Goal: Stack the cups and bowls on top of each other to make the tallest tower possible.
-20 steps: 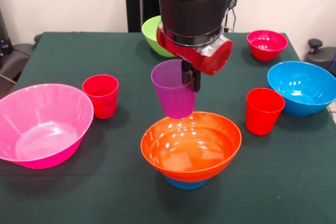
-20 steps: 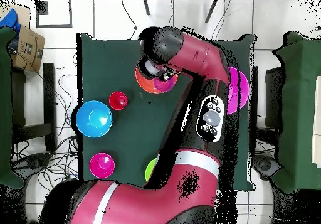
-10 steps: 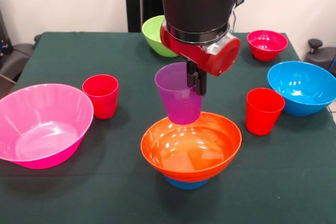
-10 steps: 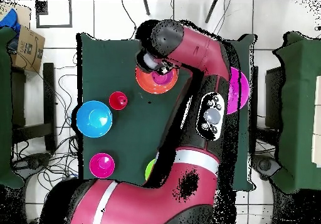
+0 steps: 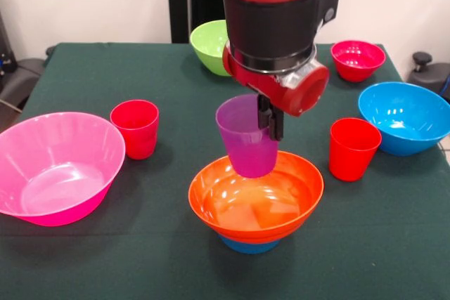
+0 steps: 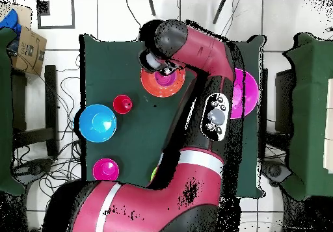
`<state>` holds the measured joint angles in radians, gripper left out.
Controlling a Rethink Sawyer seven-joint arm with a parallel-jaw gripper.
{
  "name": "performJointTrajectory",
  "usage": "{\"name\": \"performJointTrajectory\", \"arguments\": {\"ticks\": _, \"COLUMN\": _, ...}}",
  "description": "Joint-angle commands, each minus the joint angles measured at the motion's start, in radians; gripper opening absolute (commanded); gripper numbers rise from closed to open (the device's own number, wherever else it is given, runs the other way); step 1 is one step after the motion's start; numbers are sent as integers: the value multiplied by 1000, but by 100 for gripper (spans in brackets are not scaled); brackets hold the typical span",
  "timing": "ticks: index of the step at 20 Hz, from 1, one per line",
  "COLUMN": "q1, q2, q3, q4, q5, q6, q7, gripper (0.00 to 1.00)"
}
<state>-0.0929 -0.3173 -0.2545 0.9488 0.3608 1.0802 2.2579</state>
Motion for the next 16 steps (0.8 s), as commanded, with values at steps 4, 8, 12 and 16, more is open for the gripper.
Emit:
{"name": "performJointTrajectory", "arguments": {"ticks": 4, "q1": 38, "q2": 42, "q3": 50, "q4": 91, "q5": -16, "q6": -158, "q7": 182, "gripper": 0}}
{"name": "performJointTrajectory", "arguments": {"ticks": 8, "q1": 42, "q2": 49, "q3": 49, "q4": 110, "q5": -10, "q6": -196, "q7": 187, "gripper": 0}}
{"name": "performJointTrajectory", "arguments": {"ticks": 12, "q1": 52, "q2": 61, "q3": 41, "q4": 72, "q5": 1, "q6": -174, "q7": 208, "gripper": 0}}
{"name": "performJointTrajectory", "arguments": {"ticks": 16, "q1": 50, "q2": 63, "q3": 46, "q4": 67, "q5": 11, "q6": -180, "q7": 207, "gripper": 0}}
